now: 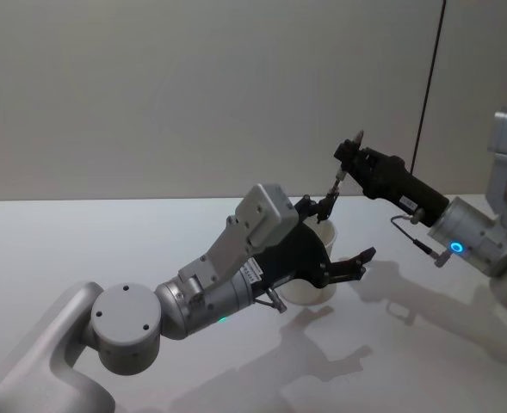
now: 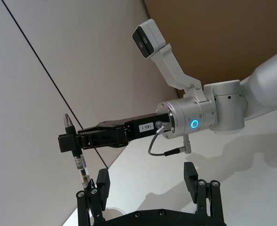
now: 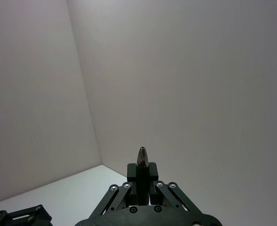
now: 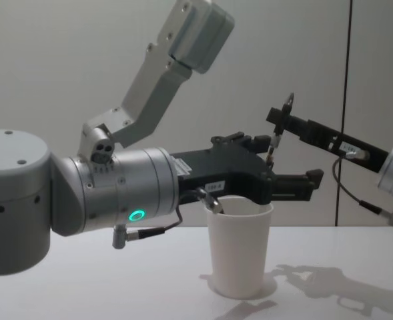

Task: Place the pen into the pen holder.

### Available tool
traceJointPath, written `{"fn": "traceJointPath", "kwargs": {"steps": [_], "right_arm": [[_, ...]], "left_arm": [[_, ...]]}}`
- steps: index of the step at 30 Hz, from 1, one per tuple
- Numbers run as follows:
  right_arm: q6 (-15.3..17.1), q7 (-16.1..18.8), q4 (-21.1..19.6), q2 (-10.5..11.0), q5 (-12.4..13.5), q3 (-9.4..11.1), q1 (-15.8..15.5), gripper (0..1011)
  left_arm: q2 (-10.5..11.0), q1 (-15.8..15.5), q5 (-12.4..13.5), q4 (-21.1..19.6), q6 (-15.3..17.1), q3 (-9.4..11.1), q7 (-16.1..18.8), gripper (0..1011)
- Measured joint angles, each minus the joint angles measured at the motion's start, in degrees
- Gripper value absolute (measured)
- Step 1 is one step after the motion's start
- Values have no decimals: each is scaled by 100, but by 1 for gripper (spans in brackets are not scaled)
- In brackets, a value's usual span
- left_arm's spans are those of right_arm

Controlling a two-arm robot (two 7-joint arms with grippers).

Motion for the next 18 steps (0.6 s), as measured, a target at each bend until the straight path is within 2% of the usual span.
{"fn": "traceJointPath", "kwargs": {"steps": [9, 18], "right_arm": [[3, -59, -228, -4, -30, 10, -174, 123], [149, -331, -868, 49, -98, -37, -561, 123]], "left_arm": [[0, 0, 0, 0, 0, 0, 0, 1003], [0, 0, 1, 0, 0, 0, 0, 1003]]}}
